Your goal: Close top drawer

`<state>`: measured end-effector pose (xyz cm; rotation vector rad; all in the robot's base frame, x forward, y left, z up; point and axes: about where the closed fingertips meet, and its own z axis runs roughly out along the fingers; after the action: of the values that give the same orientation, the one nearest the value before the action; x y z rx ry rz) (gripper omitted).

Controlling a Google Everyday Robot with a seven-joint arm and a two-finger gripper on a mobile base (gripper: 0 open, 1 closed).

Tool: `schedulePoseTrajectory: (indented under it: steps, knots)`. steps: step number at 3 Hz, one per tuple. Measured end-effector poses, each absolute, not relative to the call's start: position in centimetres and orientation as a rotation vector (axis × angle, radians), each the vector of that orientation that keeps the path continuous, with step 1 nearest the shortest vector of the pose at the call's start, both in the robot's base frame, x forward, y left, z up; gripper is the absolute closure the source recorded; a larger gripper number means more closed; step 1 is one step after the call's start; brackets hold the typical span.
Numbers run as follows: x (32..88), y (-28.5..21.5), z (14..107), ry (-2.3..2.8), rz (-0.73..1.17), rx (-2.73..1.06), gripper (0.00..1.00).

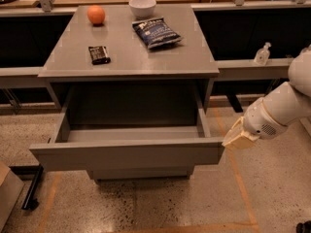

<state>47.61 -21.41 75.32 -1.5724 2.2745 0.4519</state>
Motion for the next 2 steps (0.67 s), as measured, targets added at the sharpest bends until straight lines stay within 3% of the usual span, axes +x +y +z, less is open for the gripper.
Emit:
schedulePoseTrajectory:
  steps: [2]
  knots:
    - [47.8, -20.7, 71.4, 2.305, 0.51, -1.609, 1.0]
